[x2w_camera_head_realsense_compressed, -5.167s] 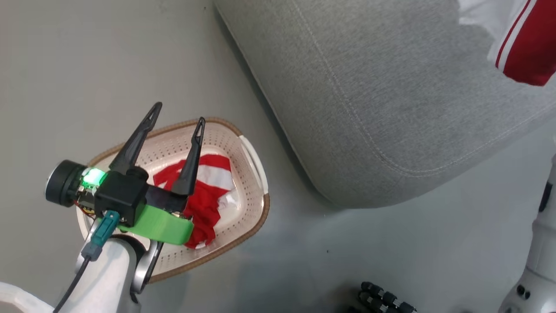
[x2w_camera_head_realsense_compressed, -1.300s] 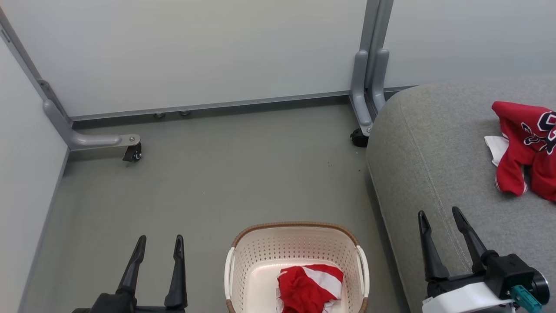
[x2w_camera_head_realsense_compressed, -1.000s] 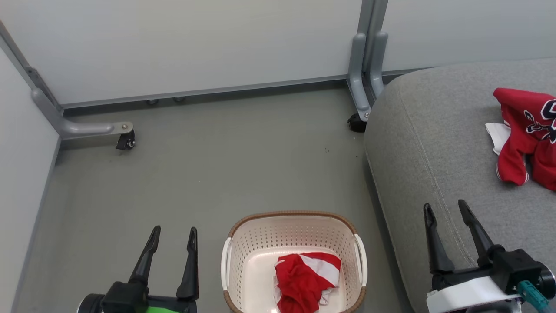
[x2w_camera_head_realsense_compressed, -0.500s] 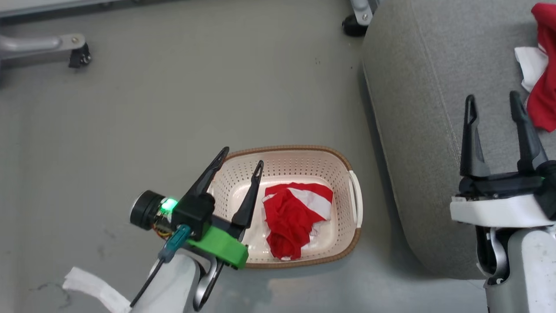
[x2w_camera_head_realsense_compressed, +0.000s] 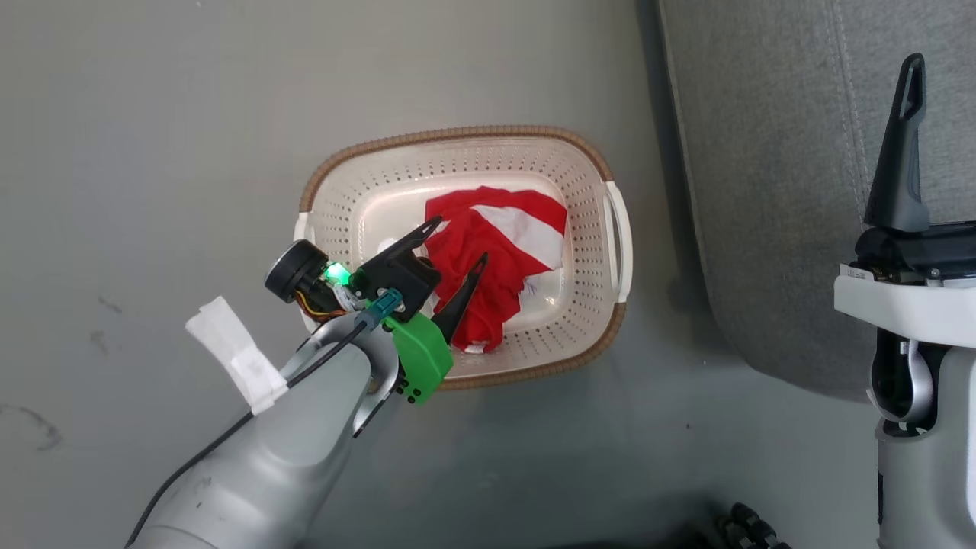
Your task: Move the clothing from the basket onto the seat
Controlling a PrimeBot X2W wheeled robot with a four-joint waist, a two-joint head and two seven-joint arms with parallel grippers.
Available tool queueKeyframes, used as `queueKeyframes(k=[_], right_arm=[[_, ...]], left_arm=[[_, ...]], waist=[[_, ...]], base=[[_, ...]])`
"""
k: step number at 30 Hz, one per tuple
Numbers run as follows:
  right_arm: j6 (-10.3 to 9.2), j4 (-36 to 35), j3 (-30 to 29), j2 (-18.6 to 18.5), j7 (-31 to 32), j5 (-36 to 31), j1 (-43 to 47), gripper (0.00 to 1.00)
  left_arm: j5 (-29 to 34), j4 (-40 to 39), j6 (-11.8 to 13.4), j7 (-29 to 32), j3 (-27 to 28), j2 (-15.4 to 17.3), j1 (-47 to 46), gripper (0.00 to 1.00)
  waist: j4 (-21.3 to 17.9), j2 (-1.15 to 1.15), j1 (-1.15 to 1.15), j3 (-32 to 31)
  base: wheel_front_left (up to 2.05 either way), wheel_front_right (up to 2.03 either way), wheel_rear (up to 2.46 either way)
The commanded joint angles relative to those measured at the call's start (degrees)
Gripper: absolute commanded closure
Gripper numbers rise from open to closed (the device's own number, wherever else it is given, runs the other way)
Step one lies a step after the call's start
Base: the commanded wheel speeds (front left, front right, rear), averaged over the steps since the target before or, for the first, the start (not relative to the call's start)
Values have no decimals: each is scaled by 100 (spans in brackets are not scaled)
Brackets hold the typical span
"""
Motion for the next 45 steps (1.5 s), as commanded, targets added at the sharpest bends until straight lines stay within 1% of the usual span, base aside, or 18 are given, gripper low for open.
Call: queueKeyframes(k=[1, 4, 8, 14, 22, 31, 33, 34, 36, 39, 42, 45], right_arm=[[-6, -50, 41, 3, -18, 12, -125, 0], [-6, -137, 89, -1, -18, 31, -170, 0], [-6, -220, 56, 1, -19, 140, -226, 0], [-6, -286, 86, 1, -18, 193, -266, 0], [-6, -360, 142, 0, -18, 330, -356, 0], [-6, -409, 168, 0, -18, 450, -409, 0], [-6, -415, 155, 0, -18, 451, -423, 0], [-6, -418, 148, 0, -18, 456, -427, 0], [-6, -414, 136, 0, -19, 428, -425, 0], [-6, -403, 178, 0, -18, 319, -431, 0], [-6, -384, 203, -2, -18, 231, -453, 0], [-6, -326, 271, 0, -19, 161, -432, 0]], left_arm=[[-126, 299, -14, 16, -160, -8, -287, 0], [-287, 844, -14, 18, -558, -91, -634, 0], [-407, 1433, -14, 10, -923, -152, -1021, 0], [-423, 2218, -14, 20, -1065, -228, -1417, 0], [-400, 2646, 20, -3, -1132, -312, -1645, 0], [-237, 2898, 353, 8, -1326, -295, -1829, 0], [-204, 2918, 407, 5, -1361, -284, -1861, 73], [-201, 2920, 436, 1, -1364, -281, -1876, 100], [-172, 2877, 444, -8, -1395, -278, -1898, 100], [-130, 2604, 492, -1, -1405, -205, -1869, 100], [-218, 2248, 476, 4, -1275, -108, -1657, 100], [-317, 1897, 525, 3, -1101, -63, -1450, 100]], waist=[[-307, 0, -1, 884], [-360, 0, -1, 1072], [-410, 0, -1, 1316], [-476, 0, -1, 1546], [-582, 0, -1, 1761], [-678, 0, -1, 1908], [-679, 0, -1, 1917], [-674, 0, -1, 1917], [-647, 0, -1, 1893], [-601, 0, -1, 1800], [-530, 0, -1, 1619], [-465, 0, -1, 1359]], base=[[0, 0, 0], [0, 0, 0], [0, 0, 0], [0, 0, 0], [0, 0, 0], [0, 0, 0], [0, 0, 0], [0, 0, 0], [0, 0, 0], [0, 0, 0], [0, 0, 0], [0, 0, 0]])
